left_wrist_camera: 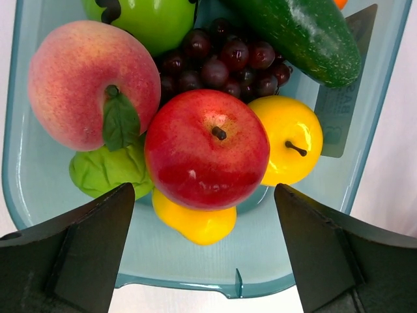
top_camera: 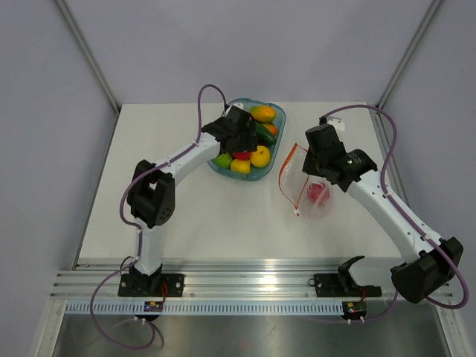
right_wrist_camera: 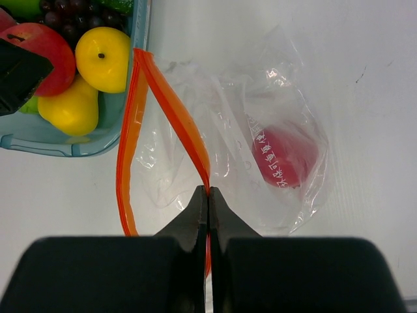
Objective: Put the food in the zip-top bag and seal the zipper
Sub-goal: Pick up the fake fruit from the bin.
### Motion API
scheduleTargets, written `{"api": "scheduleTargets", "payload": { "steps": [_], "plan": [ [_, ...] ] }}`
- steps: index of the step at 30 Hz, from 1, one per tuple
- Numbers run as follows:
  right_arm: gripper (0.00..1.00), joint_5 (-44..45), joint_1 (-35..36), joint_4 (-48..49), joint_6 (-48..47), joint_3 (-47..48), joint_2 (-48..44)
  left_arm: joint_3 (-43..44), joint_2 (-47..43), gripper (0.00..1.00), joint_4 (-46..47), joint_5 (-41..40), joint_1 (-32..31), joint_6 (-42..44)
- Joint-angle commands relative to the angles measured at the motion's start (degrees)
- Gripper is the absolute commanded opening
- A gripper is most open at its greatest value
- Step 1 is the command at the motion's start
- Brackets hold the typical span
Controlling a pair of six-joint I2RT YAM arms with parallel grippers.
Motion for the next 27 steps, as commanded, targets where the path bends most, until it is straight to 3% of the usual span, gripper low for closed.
{"api": "scheduleTargets", "payload": {
  "steps": [1,9,23,27],
  "plan": [
    [0.0,-1.0,-0.2,2.5,-1.0,-0.1,-0.4,2.8,1.5,0.91,2.8,-1.1,0.0,-2.5],
    [0.0,-1.4,-0.2,3.1,-1.0,-0.5,-0.2,3.7,3.5,0.88,3.4,-3.3,-0.3,-3.2],
    [0.0,-2.5,-0.2,3.5,-1.0,-1.1,-0.4,5.1,5.7,0.93,5.2,-5.0,-0.9,-1.9],
    [0.0,-2.6,-0.2,3.6,-0.9,-1.1,-0.1,4.9,5.4,0.79,5.2,-5.9,-1.5,-1.0]
  ]
}}
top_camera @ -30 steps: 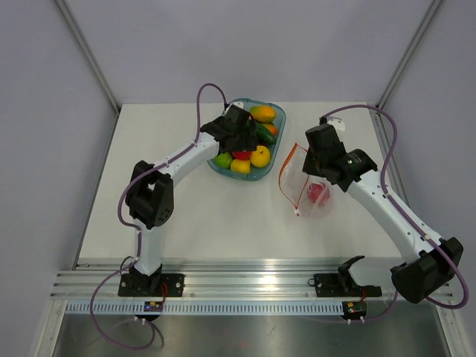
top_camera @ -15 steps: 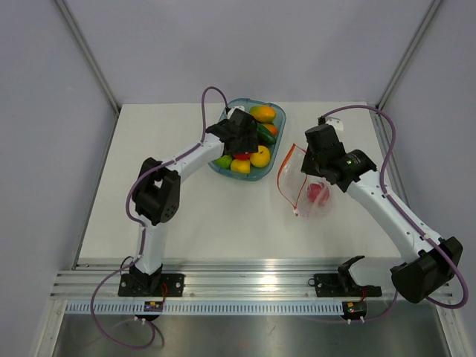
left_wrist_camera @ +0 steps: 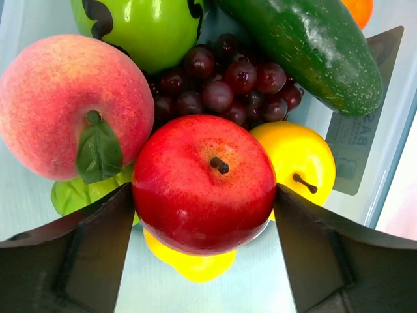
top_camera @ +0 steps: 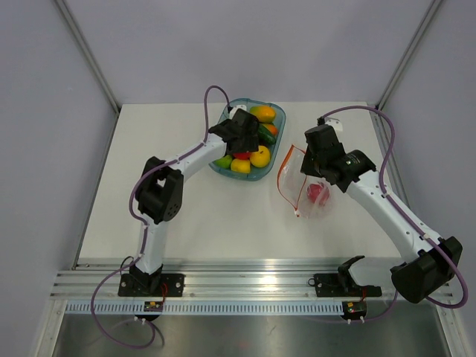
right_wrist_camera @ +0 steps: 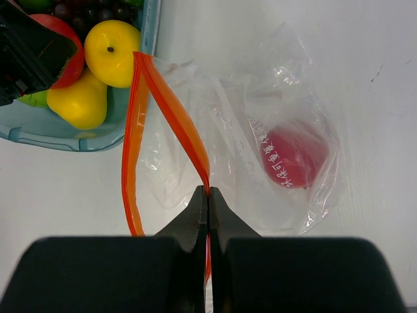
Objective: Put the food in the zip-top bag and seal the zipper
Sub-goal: Pick up the fake fruit from the bin, then place the fake fruit in the zipper food storage bag.
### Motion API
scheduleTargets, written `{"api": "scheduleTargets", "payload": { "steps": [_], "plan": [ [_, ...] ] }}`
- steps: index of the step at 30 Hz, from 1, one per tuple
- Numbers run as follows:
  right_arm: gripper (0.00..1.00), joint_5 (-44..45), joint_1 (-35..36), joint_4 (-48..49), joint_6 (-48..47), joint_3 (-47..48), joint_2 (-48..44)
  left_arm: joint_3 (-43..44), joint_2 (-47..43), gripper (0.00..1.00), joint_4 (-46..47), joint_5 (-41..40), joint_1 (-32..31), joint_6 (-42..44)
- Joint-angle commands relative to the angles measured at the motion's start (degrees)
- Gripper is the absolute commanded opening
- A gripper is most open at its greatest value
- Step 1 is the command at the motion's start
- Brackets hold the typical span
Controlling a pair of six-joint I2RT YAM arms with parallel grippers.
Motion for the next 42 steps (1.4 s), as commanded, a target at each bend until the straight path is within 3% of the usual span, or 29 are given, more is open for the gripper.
{"api": "scheduleTargets", "payload": {
  "steps": [1,6,9,27,36,42],
  "plan": [
    [0.0,-0.7,-0.2,1.9,-0.7,-0.2,-0.1,2.4,-0.1,0.76,2.7,-2.8,-0.9,0.9],
    [0.0,-0.7,-0.2,1.9,-0.8,-0.2,-0.3,0.0,-2.7,0.6,3.3,-2.9,-1.6,2.3],
    [0.0,-1.0,-0.2,2.2,-0.5,-0.3,-0.2,-2.0,-6.1,0.56,4.3,-2.8,-2.1,2.5],
    [0.0,-2.9,-0.2,5.5,0.4,2.4,4.9,-16.6,-28.9,0.49,7.9,11.3,-3.4,4.2],
    [0.0,-3.9,-0.2,6.0,1.1,3.0,4.5,-19.6,-31.3,0.48,12.1,21.8,-9.8,2.0],
    [0.0,-5.0,-0.2,6.2,1.3,3.5,3.7,-20.9,-29.1,0.48,16.2,30.8,-10.5,-0.9]
  ]
}}
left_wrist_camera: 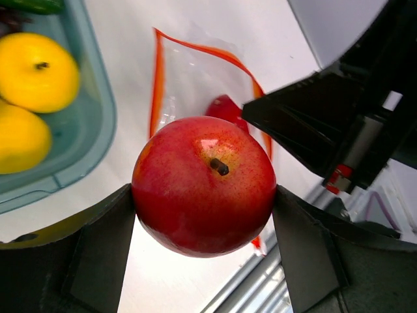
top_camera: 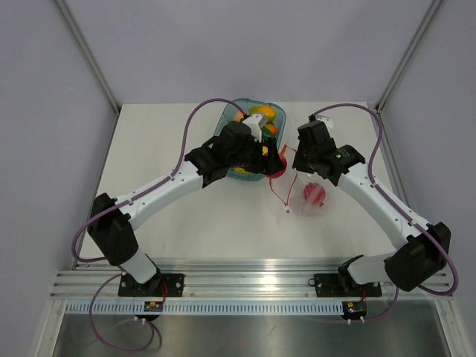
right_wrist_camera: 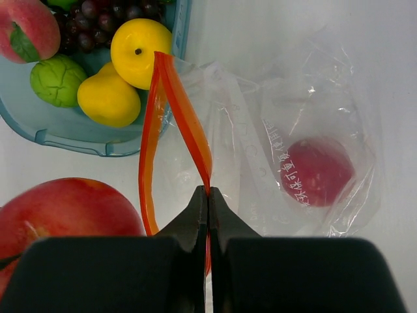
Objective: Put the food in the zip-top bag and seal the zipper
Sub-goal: Place the fake fruit in the zipper food storage bag.
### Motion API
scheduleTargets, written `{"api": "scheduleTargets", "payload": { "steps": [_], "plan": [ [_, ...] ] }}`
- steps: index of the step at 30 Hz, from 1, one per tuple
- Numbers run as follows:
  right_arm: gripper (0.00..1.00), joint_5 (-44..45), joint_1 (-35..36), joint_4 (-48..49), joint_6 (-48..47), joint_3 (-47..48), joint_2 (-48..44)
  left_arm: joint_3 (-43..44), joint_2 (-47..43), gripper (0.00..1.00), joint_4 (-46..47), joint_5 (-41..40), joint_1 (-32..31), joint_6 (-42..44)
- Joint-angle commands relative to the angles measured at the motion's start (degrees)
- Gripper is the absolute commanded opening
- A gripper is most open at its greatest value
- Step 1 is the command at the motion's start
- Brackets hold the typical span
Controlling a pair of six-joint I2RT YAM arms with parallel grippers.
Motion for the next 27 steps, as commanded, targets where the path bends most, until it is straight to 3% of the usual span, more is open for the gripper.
{"api": "scheduleTargets", "payload": {
  "steps": [1,6,18,22,27],
  "plan": [
    [0.0,-1.1,-0.2,2.0,0.5,2.7,-1.5,-0.7,0.6,0.48,7.2,8.5,0.5,-2.5],
    [0.0,-2.2,-0.2,1.9,0.8,2.7,-2.8,-1.6,3.1,0.48,9.8,12.4,0.4,-4.4],
    [0.0,-6.9,-0.2,2.5,2.1,1.9,-9.4,-0.2,6.9,0.48,10.4,13.2,0.4,-5.7],
    [0.0,-6.0,-0.2,2.1,2.5,1.5,-9.5,1.5,7.5,0.76,8.8,13.8,0.3,-4.9],
    [0.0,-3.2,-0.2,1.3,2.6,0.0,-8.9,0.4,4.6,0.87,8.5,15.5,0.2,-3.8]
  ]
}}
